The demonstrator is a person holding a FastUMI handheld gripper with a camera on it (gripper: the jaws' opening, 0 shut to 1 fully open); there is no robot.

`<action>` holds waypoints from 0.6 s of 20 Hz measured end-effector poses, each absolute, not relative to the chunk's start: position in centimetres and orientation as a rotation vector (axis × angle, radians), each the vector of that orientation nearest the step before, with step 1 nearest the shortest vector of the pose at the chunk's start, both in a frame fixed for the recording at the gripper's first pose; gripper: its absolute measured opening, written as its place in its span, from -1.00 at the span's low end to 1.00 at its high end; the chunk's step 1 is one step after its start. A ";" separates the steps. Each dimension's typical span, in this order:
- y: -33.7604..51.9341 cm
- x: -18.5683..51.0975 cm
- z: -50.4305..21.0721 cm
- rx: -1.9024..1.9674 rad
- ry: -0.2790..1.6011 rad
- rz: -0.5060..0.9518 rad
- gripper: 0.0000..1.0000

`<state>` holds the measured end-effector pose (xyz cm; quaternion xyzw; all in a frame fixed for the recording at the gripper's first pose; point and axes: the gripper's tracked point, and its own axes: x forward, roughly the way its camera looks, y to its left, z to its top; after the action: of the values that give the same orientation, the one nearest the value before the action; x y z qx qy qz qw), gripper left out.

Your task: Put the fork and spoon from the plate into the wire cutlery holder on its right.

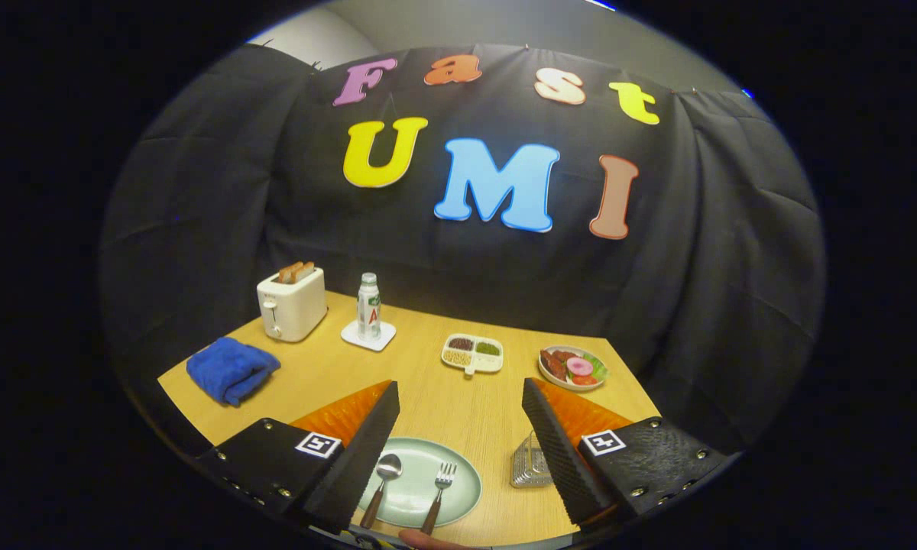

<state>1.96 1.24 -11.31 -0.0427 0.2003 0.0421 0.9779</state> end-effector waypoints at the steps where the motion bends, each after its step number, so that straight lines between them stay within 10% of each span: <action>1: 1.3 1.7 -12.8 -0.100 0.457 0.091 0.98; 12: 1.8 -2.3 -25.6 -0.098 0.907 0.152 0.74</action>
<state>-2.31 1.75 -25.58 -0.0475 0.4374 0.0734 0.8950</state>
